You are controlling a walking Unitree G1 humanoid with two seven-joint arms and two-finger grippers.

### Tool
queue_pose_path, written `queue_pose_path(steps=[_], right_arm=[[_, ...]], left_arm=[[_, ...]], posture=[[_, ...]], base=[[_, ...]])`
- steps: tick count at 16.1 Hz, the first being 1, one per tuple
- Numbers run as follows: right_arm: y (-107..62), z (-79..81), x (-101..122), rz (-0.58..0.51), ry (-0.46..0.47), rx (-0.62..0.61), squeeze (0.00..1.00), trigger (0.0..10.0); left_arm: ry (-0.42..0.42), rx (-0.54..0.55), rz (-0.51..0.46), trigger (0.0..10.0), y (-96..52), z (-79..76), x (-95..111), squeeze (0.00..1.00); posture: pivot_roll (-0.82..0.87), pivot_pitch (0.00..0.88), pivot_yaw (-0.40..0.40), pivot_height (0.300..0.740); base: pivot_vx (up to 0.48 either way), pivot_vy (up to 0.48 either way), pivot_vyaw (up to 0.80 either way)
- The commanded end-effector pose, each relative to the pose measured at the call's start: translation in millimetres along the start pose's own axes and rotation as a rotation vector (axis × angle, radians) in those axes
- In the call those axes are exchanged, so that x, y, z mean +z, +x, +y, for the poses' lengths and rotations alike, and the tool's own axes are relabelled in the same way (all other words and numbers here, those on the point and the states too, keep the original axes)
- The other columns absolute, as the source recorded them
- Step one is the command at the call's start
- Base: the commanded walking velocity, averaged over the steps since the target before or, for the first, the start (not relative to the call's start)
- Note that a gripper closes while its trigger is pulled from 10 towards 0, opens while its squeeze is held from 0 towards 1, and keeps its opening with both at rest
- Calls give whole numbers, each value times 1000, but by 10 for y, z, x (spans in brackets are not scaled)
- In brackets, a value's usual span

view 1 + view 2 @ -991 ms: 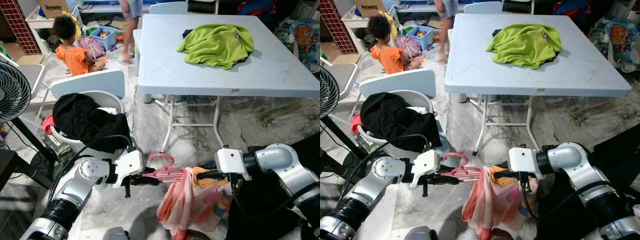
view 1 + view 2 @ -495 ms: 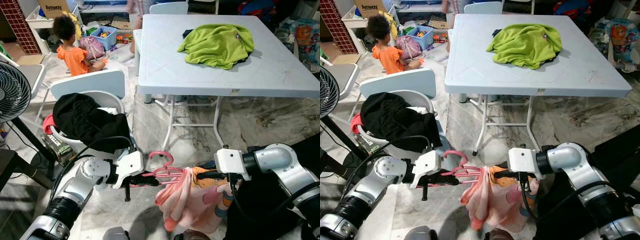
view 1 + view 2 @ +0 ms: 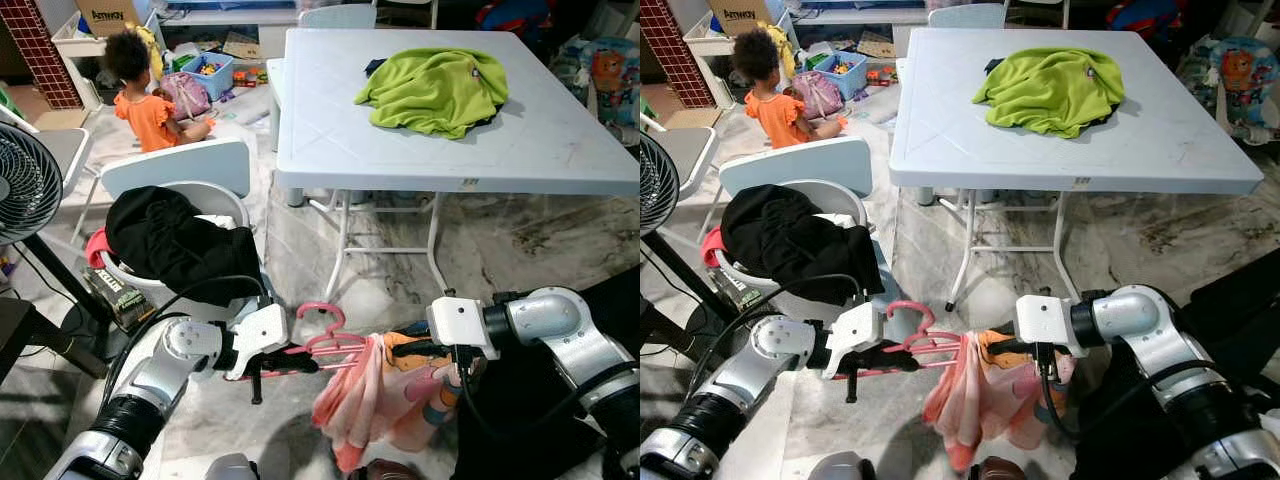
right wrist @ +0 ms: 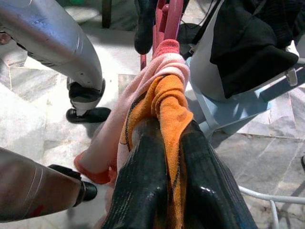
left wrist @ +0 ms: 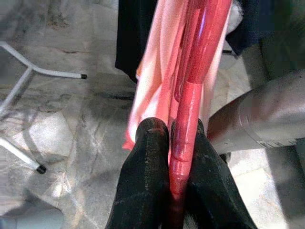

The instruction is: Hang hanger

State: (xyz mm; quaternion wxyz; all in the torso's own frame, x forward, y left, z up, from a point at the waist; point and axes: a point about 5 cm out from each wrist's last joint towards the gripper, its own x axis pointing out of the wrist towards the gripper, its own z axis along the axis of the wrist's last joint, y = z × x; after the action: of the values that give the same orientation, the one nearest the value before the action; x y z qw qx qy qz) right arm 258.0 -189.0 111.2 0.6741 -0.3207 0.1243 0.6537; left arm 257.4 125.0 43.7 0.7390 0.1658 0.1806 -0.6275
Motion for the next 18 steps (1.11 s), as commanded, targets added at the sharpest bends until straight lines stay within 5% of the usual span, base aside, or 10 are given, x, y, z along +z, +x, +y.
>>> queue_pose_path(steps=[1, 2, 3, 9, 14, 18], right_arm=[[-17, -75, 98, -40, -39, -12, 0, 10000], [-21, -78, 91, -40, -20, -5, 125, 10000], [-31, -84, 89, -49, 47, 25, 1000, 10000], [60, -296, 165, -81, -31, -122, 1000, 10000], [-36, -623, 281, -103, -133, -375, 1000, 10000], [-90, -735, 285, -108, -125, -584, 1000, 10000]], left_arm=[[9, 49, -18, 0, -15, 70, 50, 0], [7, 56, -25, 0, -12, 71, 52, 0], [-20, 87, -71, 0, -1, 68, 77, 0], [-90, 163, -173, 0, 70, -80, 74, 0], [-106, 267, -198, 0, 47, 8, 106, 0], [-154, 378, -226, 0, -21, 107, 120, 0]], posture=[[-72, 0, -14, 740], [-71, 0, -15, 740], [-73, 0, -13, 740], [-64, 0, -23, 740], [-64, 0, -23, 740], [-61, 0, -22, 740]], base=[[0, 0, 0], [0, 0, 0], [0, 0, 0], [0, 0, 0], [0, 0, 0], [0, 0, 0]])
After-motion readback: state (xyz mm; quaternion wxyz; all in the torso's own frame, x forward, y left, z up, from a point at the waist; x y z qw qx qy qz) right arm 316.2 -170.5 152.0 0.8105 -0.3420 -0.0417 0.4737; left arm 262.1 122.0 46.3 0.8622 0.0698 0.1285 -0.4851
